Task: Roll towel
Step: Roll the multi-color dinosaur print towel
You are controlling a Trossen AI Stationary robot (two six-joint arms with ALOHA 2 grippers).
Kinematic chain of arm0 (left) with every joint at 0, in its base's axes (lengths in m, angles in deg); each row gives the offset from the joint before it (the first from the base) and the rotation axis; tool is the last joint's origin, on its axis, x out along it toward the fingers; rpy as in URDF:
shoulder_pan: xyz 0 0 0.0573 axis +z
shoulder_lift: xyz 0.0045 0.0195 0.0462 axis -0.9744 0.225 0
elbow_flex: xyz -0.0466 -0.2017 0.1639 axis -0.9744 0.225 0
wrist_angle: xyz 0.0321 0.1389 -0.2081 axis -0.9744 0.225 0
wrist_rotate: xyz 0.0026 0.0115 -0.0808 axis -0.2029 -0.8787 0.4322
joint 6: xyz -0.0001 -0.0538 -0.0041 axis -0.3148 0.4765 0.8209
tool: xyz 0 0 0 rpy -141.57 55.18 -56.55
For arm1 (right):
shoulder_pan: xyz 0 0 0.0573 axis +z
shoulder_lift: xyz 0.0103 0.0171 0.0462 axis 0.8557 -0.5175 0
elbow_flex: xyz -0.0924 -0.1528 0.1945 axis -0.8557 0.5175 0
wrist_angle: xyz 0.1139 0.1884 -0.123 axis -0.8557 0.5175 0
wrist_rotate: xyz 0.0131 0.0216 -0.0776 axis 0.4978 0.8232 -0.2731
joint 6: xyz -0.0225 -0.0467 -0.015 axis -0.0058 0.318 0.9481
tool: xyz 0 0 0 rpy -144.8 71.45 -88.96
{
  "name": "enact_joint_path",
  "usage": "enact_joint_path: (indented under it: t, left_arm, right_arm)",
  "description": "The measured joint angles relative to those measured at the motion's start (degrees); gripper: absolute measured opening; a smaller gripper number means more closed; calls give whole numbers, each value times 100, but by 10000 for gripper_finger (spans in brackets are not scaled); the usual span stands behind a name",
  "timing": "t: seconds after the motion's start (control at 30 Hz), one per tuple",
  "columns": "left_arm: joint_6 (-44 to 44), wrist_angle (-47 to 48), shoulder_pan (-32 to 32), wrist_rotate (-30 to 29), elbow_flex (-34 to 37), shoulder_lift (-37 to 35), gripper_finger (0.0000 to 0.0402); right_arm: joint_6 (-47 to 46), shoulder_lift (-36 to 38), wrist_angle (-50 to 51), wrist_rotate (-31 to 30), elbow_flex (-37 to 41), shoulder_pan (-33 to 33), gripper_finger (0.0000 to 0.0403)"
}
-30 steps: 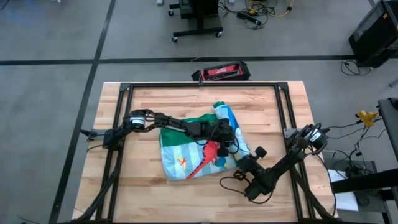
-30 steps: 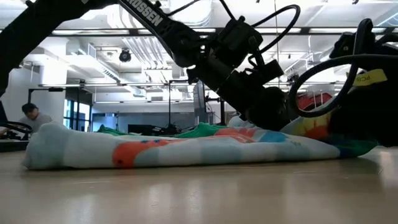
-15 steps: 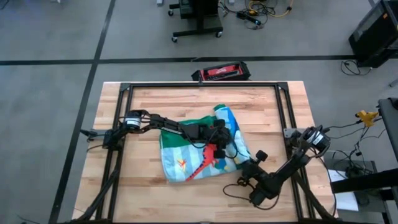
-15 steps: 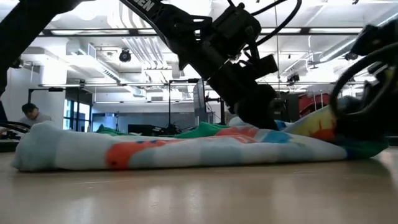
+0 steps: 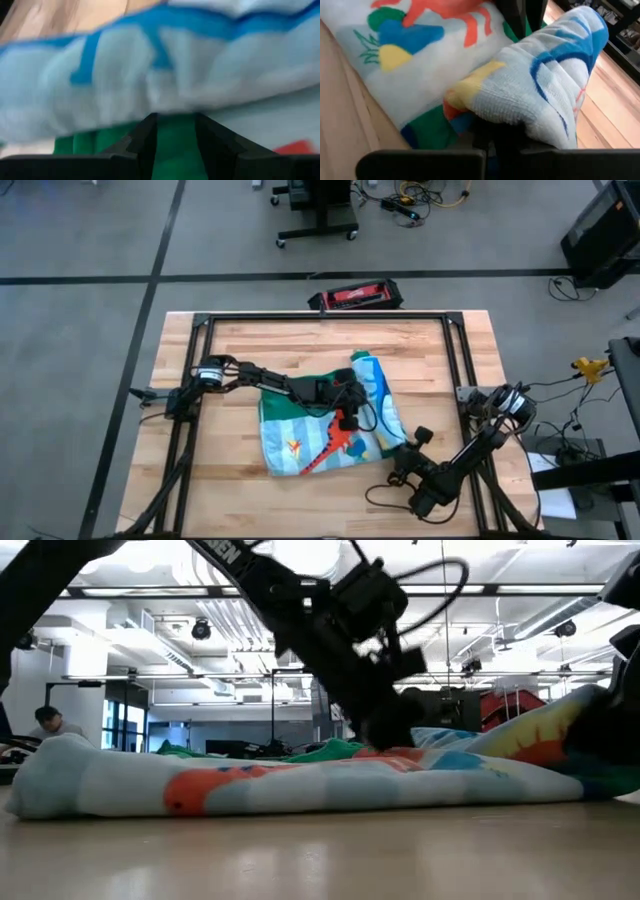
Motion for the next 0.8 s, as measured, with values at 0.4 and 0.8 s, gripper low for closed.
enact_joint_path:
  t: [0.4, 0.8]
  left_arm:
    - [535, -1496, 345, 325, 883, -4, 119]
    - [207, -1416, 384, 321, 856, -2, 119]
  right_arm:
    - [614, 2, -791, 18, 0, 98, 0]
    - [1116, 4, -992, 459, -120, 177, 0]
